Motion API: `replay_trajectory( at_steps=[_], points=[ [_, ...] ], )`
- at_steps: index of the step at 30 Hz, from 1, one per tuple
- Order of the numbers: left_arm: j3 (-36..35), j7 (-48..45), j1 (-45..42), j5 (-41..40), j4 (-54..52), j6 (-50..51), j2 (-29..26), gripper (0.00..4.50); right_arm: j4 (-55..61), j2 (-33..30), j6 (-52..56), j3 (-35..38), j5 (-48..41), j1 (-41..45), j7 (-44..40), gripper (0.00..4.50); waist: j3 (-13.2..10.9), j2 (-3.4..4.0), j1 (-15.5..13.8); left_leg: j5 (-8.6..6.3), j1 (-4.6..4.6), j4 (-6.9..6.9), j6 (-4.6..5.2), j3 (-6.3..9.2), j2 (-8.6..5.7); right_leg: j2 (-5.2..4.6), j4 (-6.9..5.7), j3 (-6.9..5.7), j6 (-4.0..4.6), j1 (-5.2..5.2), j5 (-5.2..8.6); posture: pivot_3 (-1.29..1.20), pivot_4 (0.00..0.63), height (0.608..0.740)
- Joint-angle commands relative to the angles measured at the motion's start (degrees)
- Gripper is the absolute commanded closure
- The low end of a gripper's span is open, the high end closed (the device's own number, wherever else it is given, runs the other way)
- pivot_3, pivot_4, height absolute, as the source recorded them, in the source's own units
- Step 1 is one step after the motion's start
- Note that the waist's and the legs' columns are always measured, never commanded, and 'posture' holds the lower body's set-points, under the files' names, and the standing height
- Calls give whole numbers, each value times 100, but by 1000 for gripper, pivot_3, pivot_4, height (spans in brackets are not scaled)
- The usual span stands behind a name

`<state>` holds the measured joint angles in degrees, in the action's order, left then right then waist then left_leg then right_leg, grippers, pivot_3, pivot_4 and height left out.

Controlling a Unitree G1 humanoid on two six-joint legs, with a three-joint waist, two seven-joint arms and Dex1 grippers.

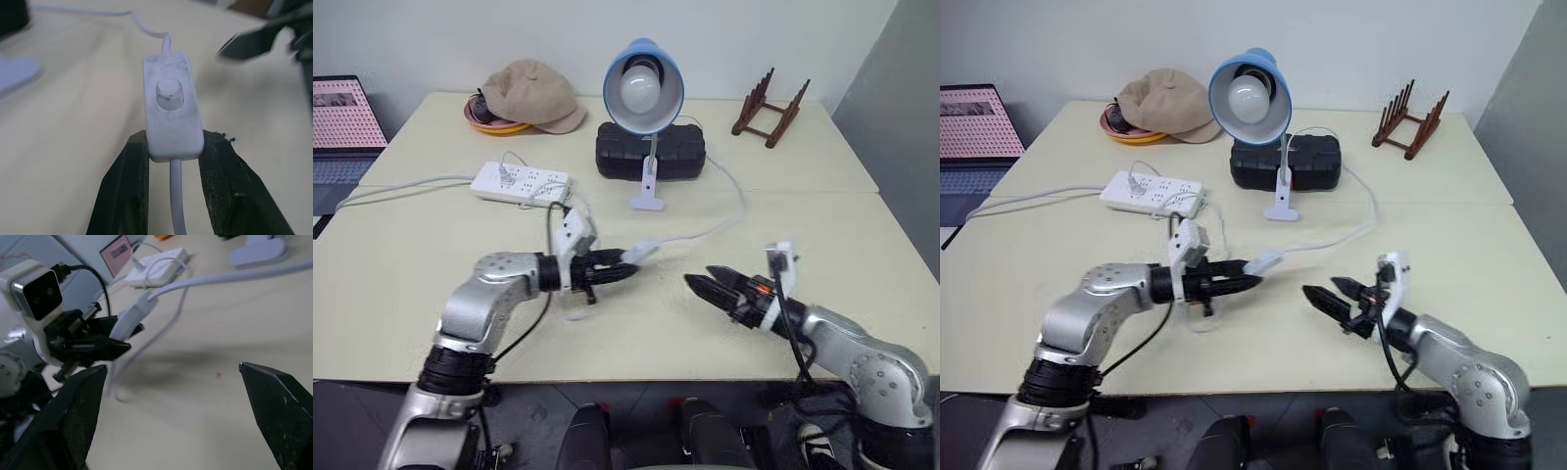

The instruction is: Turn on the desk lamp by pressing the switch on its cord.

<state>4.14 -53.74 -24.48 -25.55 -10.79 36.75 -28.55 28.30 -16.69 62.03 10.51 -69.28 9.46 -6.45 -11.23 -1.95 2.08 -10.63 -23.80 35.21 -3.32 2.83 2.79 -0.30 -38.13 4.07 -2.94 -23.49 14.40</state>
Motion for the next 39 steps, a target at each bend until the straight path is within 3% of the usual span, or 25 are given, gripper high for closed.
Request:
replay_trajectory(
  at_steps=[1,7,21,24,39],
  points=[
    [-51,346,-35,-73,-359,14,181,3416,-298,397,7,53,-1078,358,1307,0,1,2,3,0,0,0,0,2,0,1,-1,0,0,0,0,0,150,740],
    [215,471,17,1,-506,-97,314,3416,-653,597,-207,-236,-2122,892,2482,0,1,2,29,0,-6,0,0,2,-2,2,7,2,0,0,0,0,150,740],
    [289,495,10,-32,-553,-55,261,3416,-832,426,-686,-646,-2602,1159,2928,0,1,3,46,0,-8,-3,1,3,-1,3,10,0,10,-2,6,0,150,740],
    [298,478,-10,-41,-545,-49,261,3416,-854,397,-759,-679,-2615,1150,2956,422,1,3,47,0,-8,-3,1,4,-1,3,10,0,9,-2,6,0,150,740],
    [304,442,-17,-34,-543,-50,246,3416,-837,234,-894,-849,-2579,1079,2927,3716,1,3,50,0,-9,-3,1,3,-1,3,14,1,21,-2,13,0,150,740]
  ],
)
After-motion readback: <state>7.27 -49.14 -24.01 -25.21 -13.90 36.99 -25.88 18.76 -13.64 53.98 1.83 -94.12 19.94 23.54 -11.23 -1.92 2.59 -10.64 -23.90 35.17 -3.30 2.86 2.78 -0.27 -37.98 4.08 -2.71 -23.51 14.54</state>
